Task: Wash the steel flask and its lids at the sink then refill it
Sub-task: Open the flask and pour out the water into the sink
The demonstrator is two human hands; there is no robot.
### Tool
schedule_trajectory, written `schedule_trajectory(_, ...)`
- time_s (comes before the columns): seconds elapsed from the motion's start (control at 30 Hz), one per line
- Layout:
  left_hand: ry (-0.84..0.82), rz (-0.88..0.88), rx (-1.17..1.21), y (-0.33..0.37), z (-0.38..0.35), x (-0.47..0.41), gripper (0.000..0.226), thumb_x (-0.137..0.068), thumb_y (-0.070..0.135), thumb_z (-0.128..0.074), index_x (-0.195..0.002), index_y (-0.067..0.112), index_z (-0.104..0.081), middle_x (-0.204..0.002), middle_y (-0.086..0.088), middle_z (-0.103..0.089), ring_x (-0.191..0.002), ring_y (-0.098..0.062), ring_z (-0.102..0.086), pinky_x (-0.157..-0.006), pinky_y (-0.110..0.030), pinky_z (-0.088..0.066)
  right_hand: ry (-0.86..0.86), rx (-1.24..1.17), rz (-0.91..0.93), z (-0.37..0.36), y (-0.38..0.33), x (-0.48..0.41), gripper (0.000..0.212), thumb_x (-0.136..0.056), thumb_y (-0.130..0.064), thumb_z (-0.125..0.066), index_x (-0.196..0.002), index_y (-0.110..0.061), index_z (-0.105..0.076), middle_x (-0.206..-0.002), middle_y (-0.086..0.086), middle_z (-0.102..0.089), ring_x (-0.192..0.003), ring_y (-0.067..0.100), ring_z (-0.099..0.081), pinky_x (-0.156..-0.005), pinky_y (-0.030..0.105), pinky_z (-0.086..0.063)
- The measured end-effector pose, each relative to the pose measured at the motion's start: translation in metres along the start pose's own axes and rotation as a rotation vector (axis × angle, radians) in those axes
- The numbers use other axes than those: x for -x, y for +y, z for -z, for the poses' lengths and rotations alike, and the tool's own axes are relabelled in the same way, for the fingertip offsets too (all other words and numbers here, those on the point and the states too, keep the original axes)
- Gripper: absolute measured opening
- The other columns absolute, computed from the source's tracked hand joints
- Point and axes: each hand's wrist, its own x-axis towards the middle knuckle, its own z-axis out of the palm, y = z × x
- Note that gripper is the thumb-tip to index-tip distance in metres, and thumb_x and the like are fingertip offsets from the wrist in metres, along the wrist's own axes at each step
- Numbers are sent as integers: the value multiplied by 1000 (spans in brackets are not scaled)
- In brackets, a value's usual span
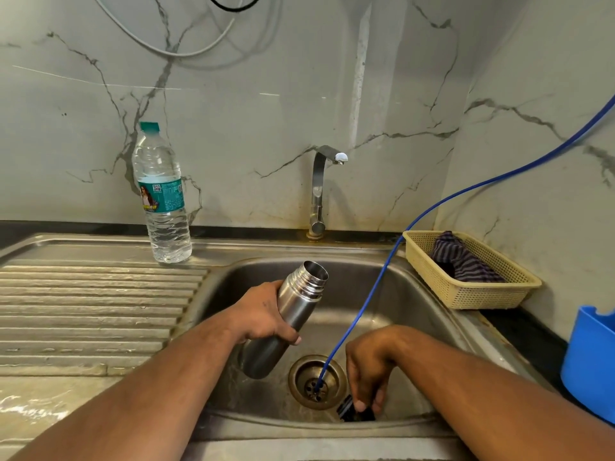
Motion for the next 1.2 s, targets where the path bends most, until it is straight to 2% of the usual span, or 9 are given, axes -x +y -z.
schedule_trajectory(0.17, 0, 2, 12, 0, -1, 1, 89, -55, 27, -97, -131, 30, -50, -118, 7, -61, -111, -16, -59, -104, -43, -51, 55, 94, 50, -1, -6, -2, 12, -84, -10, -85, -80, -11, -73, -84, 13, -76, -65, 14, -71, -93, 36, -61)
schedule_trajectory(0.27, 4, -3, 29, 4, 1, 3, 86, -57, 26, -97, -129, 31, -50, -117, 8, -61, -110, -15, -58, -103, -40, -51, 170, 69, 106, 3, -9, 9, 16, -83, -22, -86, -79, -15, -73, -76, 7, -74, -60, 9, -69, -81, 31, -61)
schedule_trajectory(0.33, 24, -10, 62, 6, 0, 4, 84, -57, 26, -97, -127, 31, -51, -116, 9, -62, -108, -13, -59, -98, -34, -52, 336, -61, 206, 9, -9, 20, 20, -82, -29, -87, -89, -14, -74, -75, -2, -74, -65, 7, -70, -75, 28, -62)
schedule_trajectory(0.4, 59, -26, 129, 9, 0, 5, 82, -57, 28, -98, -125, 31, -54, -115, 9, -64, -105, -8, -60, -91, -27, -51, 479, -138, 287, 16, -9, 30, 47, -78, -40, -89, -116, -20, -71, -98, -6, -76, -90, 8, -73, -88, 31, -61)
schedule_trajectory(0.53, 141, -97, 311, 21, -3, 9, 74, -57, 38, -98, -120, 31, -60, -112, 7, -71, -104, -7, -67, -96, -32, -56, 562, -172, 413, 16, -22, 37, 105, -70, -53, -90, -155, -40, -29, -145, -17, -50, -132, 7, -50, -109, 28, -43)
schedule_trajectory(0.7, 198, -117, 589, 45, -13, 16, 77, -56, 60, -92, -119, 25, -66, -102, 1, -78, -94, -14, -76, -84, -46, -64, 759, -467, 689, 12, -36, 26, 92, -69, -37, -93, -145, -32, -40, -124, -10, -68, -112, 7, -68, -99, 38, -58)
schedule_trajectory(0.9, 86, -82, 518, 44, -4, 21, 54, -77, 59, -79, -121, 34, -61, -110, 7, -74, -102, -10, -71, -92, -44, -61, 896, -313, 537, 21, -29, 33, 95, -70, -32, -89, -149, -36, -37, -117, -12, -65, -98, 7, -68, -81, 23, -57)
schedule_trajectory(1.0, 110, -3, 402, 27, 0, 18, 63, -76, 59, -79, -129, 30, -60, -117, 11, -69, -108, -5, -64, -100, -38, -54, 928, -85, 357, 26, -20, 34, 103, -65, -38, -88, -151, -44, -30, -125, -9, -61, -101, 8, -63, -87, 31, -58)
schedule_trajectory(1.2, 166, 175, 307, 5, -1, 4, 57, -84, 39, -82, -131, 19, -58, -110, 4, -65, -100, -12, -62, -83, -32, -51, 816, 95, 89, 32, 6, 34, 106, -68, -42, -87, -156, -41, -29, -137, -4, -58, -111, 15, -59, -97, 38, -55)
